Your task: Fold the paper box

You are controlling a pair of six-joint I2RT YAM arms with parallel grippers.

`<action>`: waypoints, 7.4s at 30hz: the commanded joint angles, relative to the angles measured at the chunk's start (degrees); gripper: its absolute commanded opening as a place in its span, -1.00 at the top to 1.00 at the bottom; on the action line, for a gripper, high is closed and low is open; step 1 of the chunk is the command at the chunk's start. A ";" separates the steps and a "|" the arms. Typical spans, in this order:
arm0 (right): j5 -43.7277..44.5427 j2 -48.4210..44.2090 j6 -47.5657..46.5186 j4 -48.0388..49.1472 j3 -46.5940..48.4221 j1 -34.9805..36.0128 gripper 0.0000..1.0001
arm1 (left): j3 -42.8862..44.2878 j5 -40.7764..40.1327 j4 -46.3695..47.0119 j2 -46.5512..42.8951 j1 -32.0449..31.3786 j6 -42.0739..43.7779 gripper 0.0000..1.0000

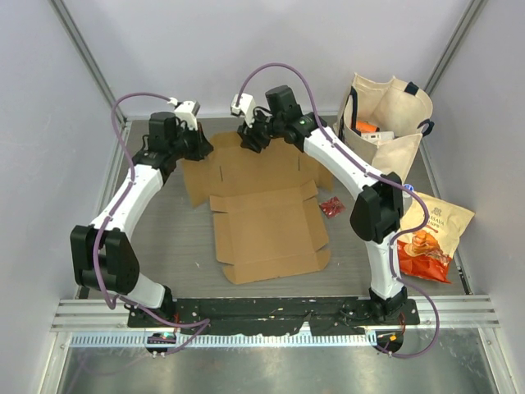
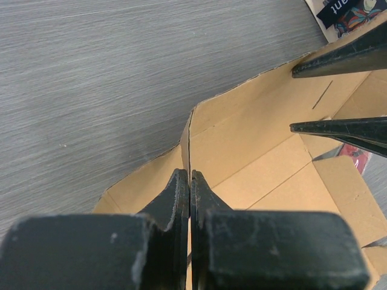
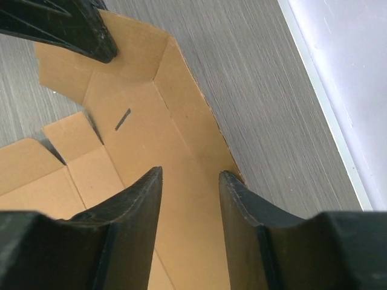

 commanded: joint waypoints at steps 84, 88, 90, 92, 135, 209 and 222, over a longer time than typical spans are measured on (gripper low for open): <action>1.65 -9.42 0.42 4.84 -4.97 -0.51 0.98 | -16.59 -20.47 12.21 6.03 -8.12 -20.63 0.27; 1.48 -9.15 2.53 5.81 -5.05 -0.42 0.98 | -16.77 -24.16 13.71 5.32 -12.07 -17.12 0.29; 1.56 -9.50 3.14 6.42 -6.02 -0.16 0.98 | -17.38 -24.43 14.41 5.67 -13.30 -17.20 0.15; 2.09 -9.77 3.23 6.95 -7.42 -0.07 0.97 | -18.34 -23.20 15.91 6.29 -13.75 -18.08 -0.01; 4.29 -11.18 0.77 5.46 -10.06 1.60 0.98 | -5.44 -32.16 8.45 -7.62 -11.82 -8.85 -0.18; 36.99 -14.87 -20.93 36.39 -29.14 9.86 0.97 | -40.23 -8.26 40.25 -20.43 0.75 -23.18 1.00; 35.85 -11.52 -27.35 41.73 -30.00 9.42 0.97 | -41.73 -9.14 45.70 -15.95 -1.27 -24.41 1.00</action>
